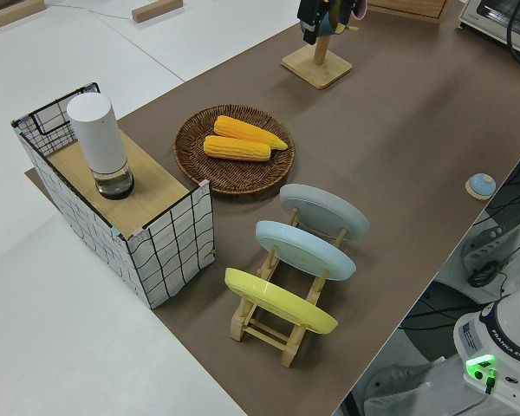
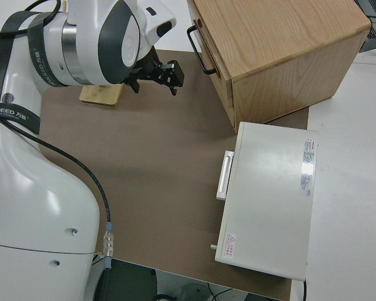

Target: Slide drawer open with right arm

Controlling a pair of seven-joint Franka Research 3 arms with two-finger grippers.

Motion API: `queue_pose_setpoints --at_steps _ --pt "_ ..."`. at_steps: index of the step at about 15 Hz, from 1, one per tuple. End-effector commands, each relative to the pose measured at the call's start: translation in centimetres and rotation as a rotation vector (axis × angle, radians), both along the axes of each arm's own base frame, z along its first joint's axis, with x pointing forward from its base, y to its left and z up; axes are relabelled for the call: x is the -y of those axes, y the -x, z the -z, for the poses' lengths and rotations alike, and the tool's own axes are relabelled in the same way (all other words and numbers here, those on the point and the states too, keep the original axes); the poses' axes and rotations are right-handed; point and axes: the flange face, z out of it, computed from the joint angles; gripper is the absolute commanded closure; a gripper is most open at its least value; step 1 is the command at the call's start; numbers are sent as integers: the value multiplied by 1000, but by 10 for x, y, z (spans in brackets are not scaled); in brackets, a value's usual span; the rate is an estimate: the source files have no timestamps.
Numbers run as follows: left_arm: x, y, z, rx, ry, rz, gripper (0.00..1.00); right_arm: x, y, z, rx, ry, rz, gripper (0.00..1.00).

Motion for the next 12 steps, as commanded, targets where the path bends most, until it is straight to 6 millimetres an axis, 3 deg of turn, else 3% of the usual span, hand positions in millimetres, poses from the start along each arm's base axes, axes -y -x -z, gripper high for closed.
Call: queue_pose_setpoints --at_steps 1,12 --pt "0 -4 -2 8 -16 8 2 3 -6 3 -9 115 -34 15" --pt "0 -4 -2 8 -16 8 5 -34 -40 30 56 577 -202 17"
